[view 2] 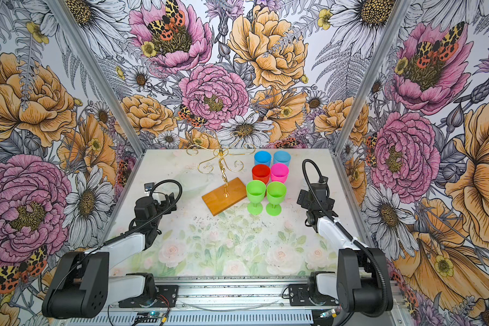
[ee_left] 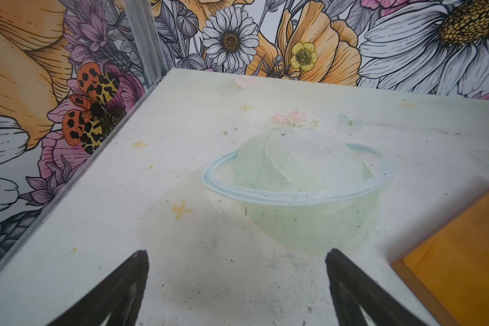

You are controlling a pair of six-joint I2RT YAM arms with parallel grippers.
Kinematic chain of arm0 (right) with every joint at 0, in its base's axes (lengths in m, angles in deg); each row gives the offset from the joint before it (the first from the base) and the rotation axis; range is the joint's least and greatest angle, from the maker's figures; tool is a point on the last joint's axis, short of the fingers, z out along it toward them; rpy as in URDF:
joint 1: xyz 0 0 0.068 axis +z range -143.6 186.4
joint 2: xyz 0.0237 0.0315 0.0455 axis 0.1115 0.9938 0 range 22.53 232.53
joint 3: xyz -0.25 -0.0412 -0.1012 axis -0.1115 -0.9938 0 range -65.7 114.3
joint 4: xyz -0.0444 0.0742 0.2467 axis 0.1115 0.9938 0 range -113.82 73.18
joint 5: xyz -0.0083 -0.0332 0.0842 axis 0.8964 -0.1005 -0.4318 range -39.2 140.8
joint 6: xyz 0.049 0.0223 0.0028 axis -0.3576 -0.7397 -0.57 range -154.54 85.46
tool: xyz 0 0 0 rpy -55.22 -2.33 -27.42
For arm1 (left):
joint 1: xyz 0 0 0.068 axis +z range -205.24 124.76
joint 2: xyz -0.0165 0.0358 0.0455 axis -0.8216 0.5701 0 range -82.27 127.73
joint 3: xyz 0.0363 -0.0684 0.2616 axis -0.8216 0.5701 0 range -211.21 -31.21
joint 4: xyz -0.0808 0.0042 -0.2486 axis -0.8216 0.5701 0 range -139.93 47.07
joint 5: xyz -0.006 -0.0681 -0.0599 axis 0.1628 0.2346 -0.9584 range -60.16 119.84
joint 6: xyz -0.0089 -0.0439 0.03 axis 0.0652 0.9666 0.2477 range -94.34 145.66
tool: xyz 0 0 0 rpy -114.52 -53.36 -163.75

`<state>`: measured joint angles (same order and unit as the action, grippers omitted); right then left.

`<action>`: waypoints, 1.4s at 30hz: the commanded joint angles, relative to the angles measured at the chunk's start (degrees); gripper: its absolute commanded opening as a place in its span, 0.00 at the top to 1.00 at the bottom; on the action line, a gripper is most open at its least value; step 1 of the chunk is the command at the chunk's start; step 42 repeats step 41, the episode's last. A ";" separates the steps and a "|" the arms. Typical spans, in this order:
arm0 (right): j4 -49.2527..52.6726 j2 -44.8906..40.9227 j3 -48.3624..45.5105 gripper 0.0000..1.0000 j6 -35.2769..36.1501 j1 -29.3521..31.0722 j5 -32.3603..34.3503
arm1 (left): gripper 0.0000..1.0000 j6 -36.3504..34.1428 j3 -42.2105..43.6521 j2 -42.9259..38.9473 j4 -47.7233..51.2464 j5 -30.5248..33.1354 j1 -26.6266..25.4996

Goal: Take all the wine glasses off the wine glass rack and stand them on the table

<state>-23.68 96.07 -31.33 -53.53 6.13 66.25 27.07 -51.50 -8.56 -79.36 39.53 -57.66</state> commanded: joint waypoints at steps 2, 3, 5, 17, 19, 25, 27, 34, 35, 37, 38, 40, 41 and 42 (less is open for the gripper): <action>-14.31 1.27 -1.14 0.01 3.08 -0.34 3.45 | 0.01 -3.68 -1.21 4.58 -14.37 -4.30 0.50; -15.30 1.82 -1.76 0.01 3.50 -0.42 4.00 | 0.01 -4.10 -2.08 5.13 -13.10 -4.15 0.53; -19.47 3.16 -4.09 0.01 4.48 -0.36 4.66 | 0.01 -4.31 -1.87 8.38 -17.14 -4.26 0.91; -47.16 12.83 -10.85 0.01 12.64 0.17 -1.43 | 0.01 -1.04 -1.48 14.73 -23.37 -4.98 3.71; -53.26 14.82 -13.09 0.01 13.10 0.53 -1.52 | 0.01 -1.04 -1.13 15.26 -25.06 -5.00 3.74; -53.90 14.65 -13.69 0.01 12.50 0.66 0.80 | 0.01 -0.87 -1.37 15.14 -24.46 -4.95 3.76; -54.07 14.51 -13.97 0.01 12.40 0.54 0.47 | 0.01 -0.88 -1.26 15.14 -24.53 -4.96 3.78; -52.59 14.53 -13.36 0.00 12.36 0.64 0.81 | 0.01 -0.85 -1.26 15.07 -24.53 -4.95 3.82; -52.01 14.62 -12.91 0.00 12.41 0.81 1.01 | 0.01 -0.88 -1.26 15.10 -24.49 -5.01 3.80; -52.38 14.62 -12.96 0.01 12.40 0.78 1.01 | 0.01 -0.88 -1.24 15.12 -24.53 -5.08 3.80; -52.64 14.62 -13.14 0.01 12.48 0.80 1.01 | 0.01 -0.87 -1.24 15.12 -24.52 -5.03 3.77; -52.97 14.53 -13.39 0.00 12.53 0.89 1.05 | 0.01 -0.87 -1.24 15.13 -24.53 -5.10 3.85; -52.99 14.53 -13.42 0.00 12.52 0.94 1.02 | 0.01 -0.78 -1.09 15.13 -24.71 -5.37 3.95; -52.99 14.53 -13.42 0.00 12.52 0.94 1.02 | 0.01 -0.78 -1.09 15.13 -24.71 -5.37 3.95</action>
